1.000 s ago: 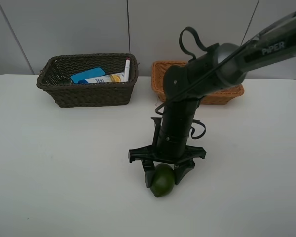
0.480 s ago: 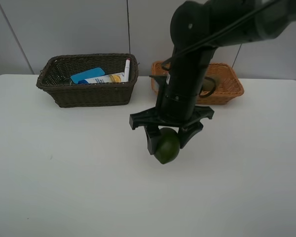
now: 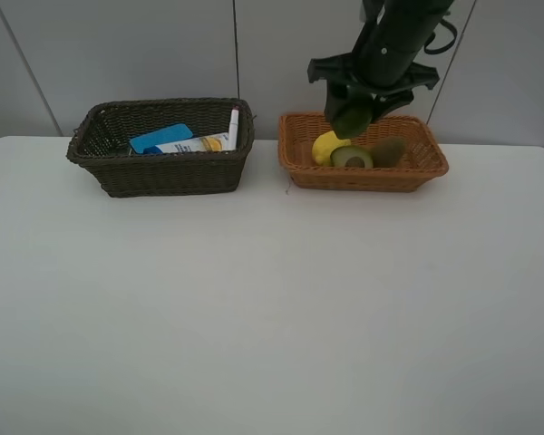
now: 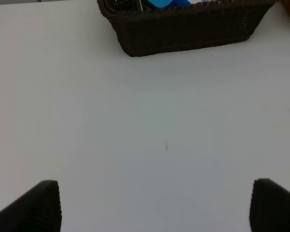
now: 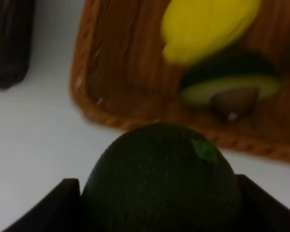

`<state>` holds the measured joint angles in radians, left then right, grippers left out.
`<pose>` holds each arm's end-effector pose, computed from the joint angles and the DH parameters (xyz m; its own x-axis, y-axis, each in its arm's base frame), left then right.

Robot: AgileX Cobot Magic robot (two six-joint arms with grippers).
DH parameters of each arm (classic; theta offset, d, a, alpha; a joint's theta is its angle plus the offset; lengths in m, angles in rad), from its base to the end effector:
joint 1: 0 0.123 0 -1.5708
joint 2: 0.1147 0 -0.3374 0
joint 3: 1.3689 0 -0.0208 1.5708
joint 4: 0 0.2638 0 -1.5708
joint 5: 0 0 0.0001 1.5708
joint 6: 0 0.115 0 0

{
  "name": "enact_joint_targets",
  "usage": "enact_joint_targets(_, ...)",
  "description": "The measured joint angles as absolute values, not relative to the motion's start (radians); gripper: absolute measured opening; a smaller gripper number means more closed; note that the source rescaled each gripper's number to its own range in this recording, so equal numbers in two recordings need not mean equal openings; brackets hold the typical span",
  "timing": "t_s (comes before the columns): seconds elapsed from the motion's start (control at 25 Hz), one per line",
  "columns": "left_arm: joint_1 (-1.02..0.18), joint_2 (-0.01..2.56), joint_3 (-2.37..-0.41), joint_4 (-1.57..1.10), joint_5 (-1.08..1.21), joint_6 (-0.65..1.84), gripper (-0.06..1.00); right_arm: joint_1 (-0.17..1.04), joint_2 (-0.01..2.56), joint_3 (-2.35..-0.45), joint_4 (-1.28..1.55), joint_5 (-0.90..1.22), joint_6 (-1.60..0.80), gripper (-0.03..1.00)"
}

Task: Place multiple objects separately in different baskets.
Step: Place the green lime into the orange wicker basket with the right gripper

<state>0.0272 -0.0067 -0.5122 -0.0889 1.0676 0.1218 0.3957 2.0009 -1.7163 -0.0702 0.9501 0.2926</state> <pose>-0.0275 -0.0097 0.2758 -0.4389 0.0666 -0.8961 0.0774 0.9963 0.0362 0.4499 0.1808 0.2755 -0.9048 -0.1085 -0.4118 -0.1423 0.9885 0.0522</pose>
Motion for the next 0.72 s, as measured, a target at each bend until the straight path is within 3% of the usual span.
enact_joint_targets(0.28,0.027,-0.007,-0.512,-0.089,1.068,0.122,1.00,0.232,2.123,-1.721,-0.107,0.763,0.249,0.61)
enact_joint_targets(0.6,0.027,-0.007,-0.512,-0.089,1.068,0.122,1.00,0.193,2.171,-1.721,-0.192,0.767,0.206,0.61)
enact_joint_targets(0.68,0.027,-0.007,-0.512,-0.089,1.068,0.122,1.00,0.193,2.177,-1.721,-0.201,0.769,0.201,0.69)
enact_joint_targets(0.72,0.027,-0.007,-0.512,-0.089,1.068,0.122,1.00,0.193,2.177,-1.721,-0.206,0.768,0.200,0.80)
